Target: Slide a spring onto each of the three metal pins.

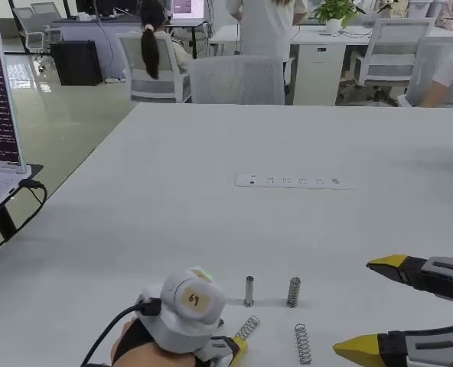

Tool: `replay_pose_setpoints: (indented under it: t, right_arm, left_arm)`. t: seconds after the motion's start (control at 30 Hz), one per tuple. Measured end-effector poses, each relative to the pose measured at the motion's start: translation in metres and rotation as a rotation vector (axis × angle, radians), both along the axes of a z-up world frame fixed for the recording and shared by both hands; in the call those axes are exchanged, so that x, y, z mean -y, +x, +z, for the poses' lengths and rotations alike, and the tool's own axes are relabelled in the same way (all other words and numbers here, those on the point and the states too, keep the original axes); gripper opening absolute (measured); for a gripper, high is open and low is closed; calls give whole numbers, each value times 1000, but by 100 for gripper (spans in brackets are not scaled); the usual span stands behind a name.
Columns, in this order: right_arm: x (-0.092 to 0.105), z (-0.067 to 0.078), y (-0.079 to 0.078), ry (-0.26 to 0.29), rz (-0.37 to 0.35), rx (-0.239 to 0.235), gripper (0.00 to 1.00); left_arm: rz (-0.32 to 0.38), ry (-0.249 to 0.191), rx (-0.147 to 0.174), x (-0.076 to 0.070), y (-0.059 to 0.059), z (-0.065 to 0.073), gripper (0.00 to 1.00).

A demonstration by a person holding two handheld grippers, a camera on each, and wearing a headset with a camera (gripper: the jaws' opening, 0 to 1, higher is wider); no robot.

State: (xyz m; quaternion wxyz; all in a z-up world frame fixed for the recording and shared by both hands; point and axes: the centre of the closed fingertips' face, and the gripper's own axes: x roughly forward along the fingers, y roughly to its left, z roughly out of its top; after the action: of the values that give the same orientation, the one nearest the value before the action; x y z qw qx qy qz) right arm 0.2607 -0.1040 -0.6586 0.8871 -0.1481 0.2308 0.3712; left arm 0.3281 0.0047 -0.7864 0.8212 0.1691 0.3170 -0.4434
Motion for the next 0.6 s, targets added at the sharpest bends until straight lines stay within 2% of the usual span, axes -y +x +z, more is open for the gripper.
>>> replay_pose_setpoints:
  t: [0.13, 0.27, 0.43, 0.6]
  right_arm:
    - [0, -1, 0, -2, 0, -4, 71]
    - [0, 0, 1, -2, 0, -1, 71]
    - [-3, 2, 2, -3, 4, 4, 71]
    - [-4, 3, 2, -7, 6, 4, 71]
  left_arm:
    - [-17, 4, 14, 3, -1, -1, 17]
    - [-24, 11, 5, 2, -1, -6, 12]
    - [-25, 0, -1, 0, 0, -6, 3]
    - [-17, -10, -15, -1, 0, -4, 2]
